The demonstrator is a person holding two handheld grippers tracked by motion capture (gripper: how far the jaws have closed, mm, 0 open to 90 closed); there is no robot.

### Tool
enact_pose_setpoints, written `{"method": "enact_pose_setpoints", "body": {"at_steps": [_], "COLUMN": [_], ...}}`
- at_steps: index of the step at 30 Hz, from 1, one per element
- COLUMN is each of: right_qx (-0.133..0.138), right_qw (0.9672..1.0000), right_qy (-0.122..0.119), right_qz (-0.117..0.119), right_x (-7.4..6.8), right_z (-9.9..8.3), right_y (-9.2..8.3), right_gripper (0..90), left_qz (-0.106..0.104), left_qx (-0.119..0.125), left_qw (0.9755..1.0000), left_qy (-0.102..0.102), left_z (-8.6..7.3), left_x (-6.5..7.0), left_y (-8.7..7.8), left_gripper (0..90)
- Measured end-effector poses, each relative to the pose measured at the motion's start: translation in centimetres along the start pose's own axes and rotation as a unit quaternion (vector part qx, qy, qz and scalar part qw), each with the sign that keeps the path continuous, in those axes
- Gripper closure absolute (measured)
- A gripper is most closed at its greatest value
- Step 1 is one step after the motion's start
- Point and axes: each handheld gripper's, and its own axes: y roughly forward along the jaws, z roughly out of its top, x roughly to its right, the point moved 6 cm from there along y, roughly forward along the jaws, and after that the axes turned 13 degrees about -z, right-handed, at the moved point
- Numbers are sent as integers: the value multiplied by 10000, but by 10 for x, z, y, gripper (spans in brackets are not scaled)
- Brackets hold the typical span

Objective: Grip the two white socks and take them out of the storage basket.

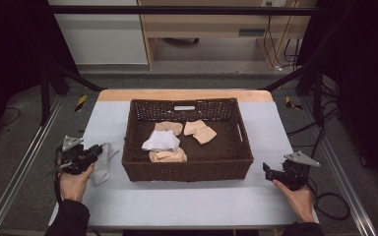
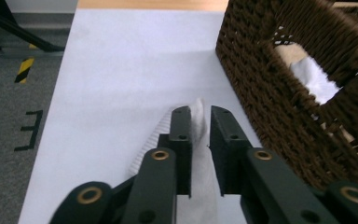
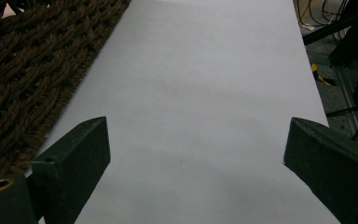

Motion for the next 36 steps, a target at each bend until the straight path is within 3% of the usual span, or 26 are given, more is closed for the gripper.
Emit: {"method": "enact_pose_setpoints", "body": {"at_steps": [6, 15, 20, 27, 36], "right_qx": [10, 41, 48, 40, 52], "right_qw": [10000, 10000, 10000, 10000, 9999], "right_qy": [8, 34, 52, 70, 100], "right_qz": [22, 26, 27, 26, -5], "right_x": [0, 1, 1, 1, 2], "right_z": [0, 1, 1, 1, 2], "right_y": [-1, -2, -2, -2, -2], "right_gripper": [73, 73, 73, 73, 73], "left_qz": [24, -5, -74, -170, -361], "left_qx": [-47, 505, 774, 861, 1146], "left_qw": [10000, 9986, 9967, 9957, 9910], "left_qy": [47, 130, 217, 300, 595], "left_z": [-3, 20, 33, 41, 68], "left_x": [-1, 12, 23, 36, 71], "left_y": [4, -15, -25, -27, -29], "left_gripper": [619, 479, 463, 464, 465]}}
